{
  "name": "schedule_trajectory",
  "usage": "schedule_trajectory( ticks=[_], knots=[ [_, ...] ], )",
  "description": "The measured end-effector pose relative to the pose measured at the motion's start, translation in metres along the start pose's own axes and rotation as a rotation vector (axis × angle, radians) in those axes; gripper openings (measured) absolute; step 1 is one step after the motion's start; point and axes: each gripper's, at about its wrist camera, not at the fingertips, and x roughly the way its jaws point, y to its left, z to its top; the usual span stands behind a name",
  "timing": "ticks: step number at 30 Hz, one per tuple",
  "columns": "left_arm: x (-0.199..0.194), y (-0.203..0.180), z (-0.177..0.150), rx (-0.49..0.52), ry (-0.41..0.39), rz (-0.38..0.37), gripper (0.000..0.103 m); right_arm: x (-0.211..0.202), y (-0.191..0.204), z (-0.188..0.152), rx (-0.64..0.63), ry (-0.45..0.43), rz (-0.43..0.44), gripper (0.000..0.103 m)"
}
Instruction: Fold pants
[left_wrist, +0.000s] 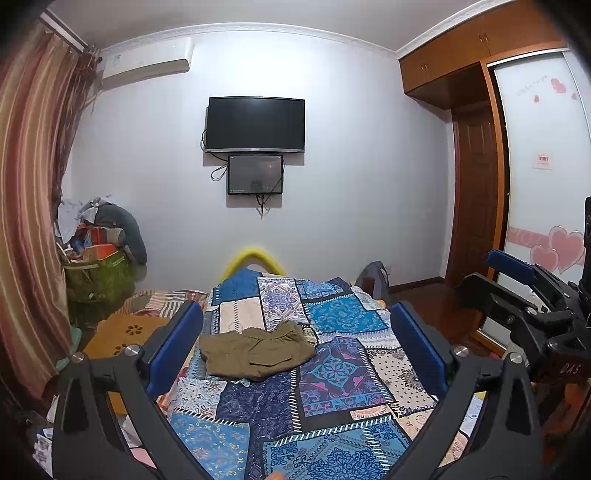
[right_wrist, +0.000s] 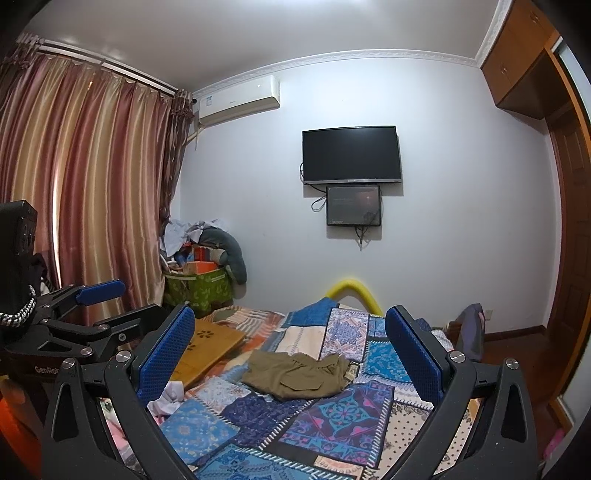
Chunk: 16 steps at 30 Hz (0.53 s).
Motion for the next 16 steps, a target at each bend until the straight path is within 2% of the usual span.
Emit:
schedule_trajectory(
  ticks=[16],
  knots=[
    [0.0006,-0.0055,-0.0023,0.015,0.001,0.001,0.103,0.0026,-0.0053,-0.0049,0.012,0.020,0.003,0.103]
  ],
)
